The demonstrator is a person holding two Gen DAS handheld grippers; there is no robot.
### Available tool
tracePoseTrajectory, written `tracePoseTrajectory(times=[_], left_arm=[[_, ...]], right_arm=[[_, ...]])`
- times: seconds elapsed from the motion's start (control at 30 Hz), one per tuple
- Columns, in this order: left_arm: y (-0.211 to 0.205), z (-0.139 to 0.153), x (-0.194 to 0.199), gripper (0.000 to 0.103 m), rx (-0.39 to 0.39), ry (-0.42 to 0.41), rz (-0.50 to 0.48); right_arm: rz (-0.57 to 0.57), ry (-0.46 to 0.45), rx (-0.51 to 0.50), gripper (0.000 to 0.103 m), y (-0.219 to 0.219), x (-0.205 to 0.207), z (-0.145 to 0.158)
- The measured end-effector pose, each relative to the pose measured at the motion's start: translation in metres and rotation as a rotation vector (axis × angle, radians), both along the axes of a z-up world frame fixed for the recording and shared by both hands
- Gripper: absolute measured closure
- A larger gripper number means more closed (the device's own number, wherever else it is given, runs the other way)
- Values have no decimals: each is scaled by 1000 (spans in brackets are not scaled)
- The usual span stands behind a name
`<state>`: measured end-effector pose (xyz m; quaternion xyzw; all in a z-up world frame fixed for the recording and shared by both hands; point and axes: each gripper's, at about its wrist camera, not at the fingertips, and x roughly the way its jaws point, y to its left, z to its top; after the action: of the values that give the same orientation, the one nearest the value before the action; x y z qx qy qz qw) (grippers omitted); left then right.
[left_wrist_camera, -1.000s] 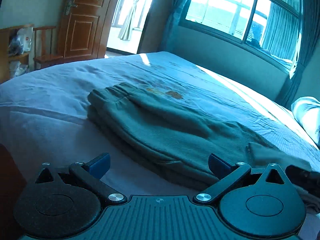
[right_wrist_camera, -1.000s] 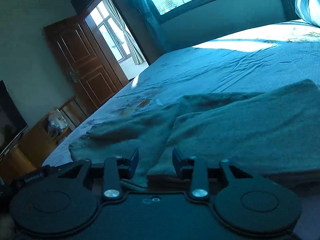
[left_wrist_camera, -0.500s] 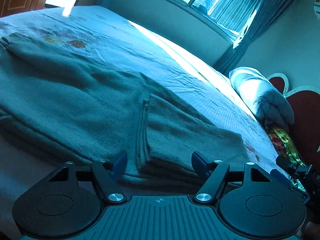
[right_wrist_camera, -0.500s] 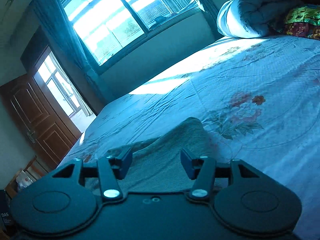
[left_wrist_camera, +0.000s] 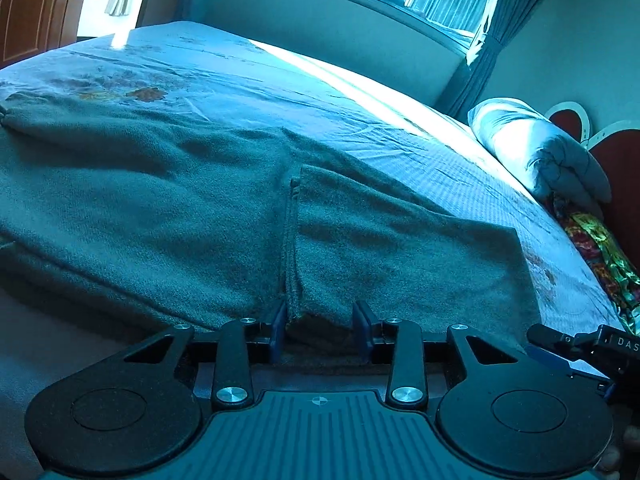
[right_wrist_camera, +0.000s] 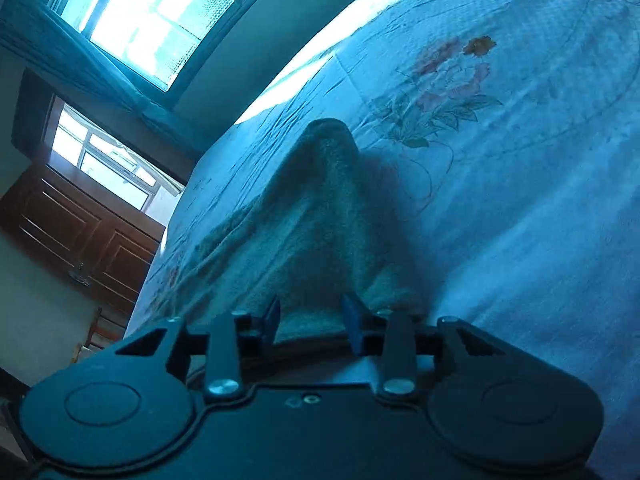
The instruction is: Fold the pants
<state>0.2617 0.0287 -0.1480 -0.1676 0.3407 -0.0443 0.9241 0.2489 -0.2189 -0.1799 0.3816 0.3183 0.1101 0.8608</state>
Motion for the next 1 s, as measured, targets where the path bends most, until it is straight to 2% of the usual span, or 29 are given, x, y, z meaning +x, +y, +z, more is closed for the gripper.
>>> tracePoseTrajectory(times=[0.03, 0.07, 0.13, 0.2, 0.3, 0.33, 0.37, 0.4, 0.43, 0.47, 0.5, 0.57, 0.6, 0.67, 0.7, 0.73, 0.9, 1.0], left_arm=[[1, 4, -3, 57, 3, -12, 2], [3, 9, -7, 47, 21, -24, 16], [13, 17, -14, 46, 47, -56, 47], [29, 20, -17, 41, 45, -78, 74], [57, 20, -20, 32, 49, -75, 126], [67, 20, -22, 31, 46, -76, 146], [78, 20, -25, 31, 43, -82, 163], [90, 21, -29, 31, 41, -88, 181], [99, 21, -34, 30, 42, -93, 197], [113, 22, -40, 28, 52, -97, 224], [126, 22, -45, 26, 64, -97, 255], [156, 19, -55, 23, 59, -92, 323], [171, 15, -59, 23, 43, -86, 349], [199, 5, -61, 23, -12, -63, 400], [213, -1, -61, 23, -59, -61, 417], [225, -6, -60, 23, -112, -66, 435], [283, -46, -36, 23, -465, -113, 445], [309, -68, -15, 23, -584, -153, 410]], right_arm=[[-19, -37, -21, 65, -1, -2, 9], [-43, -113, -69, 63, -1, -4, 25], [-44, -188, -114, 62, -2, 7, 44], [-32, -162, -105, 62, -8, 45, 53], [-32, -127, -71, 62, -9, 96, 46], [-14, -93, -38, 62, -9, 111, 38], [29, -12, -13, 63, -7, 130, 23], [43, 43, -28, 68, -4, 141, 13], [31, 61, -45, 72, -3, 140, 8], [27, 35, -38, 71, -3, 132, 12], [25, -20, -36, 62, -3, 118, 19], [10, -139, -65, 60, -2, 84, 31], [4, -174, -89, 54, 0, 68, 33], [-2, -215, -125, 49, 3, 40, 33], [-6, -219, -139, 41, 4, 30, 32], [-18, -213, -155, 39, 5, 22, 31], [-76, -218, -222, 39, 8, -8, 35], [-81, -196, -260, 38, 11, -9, 37]])
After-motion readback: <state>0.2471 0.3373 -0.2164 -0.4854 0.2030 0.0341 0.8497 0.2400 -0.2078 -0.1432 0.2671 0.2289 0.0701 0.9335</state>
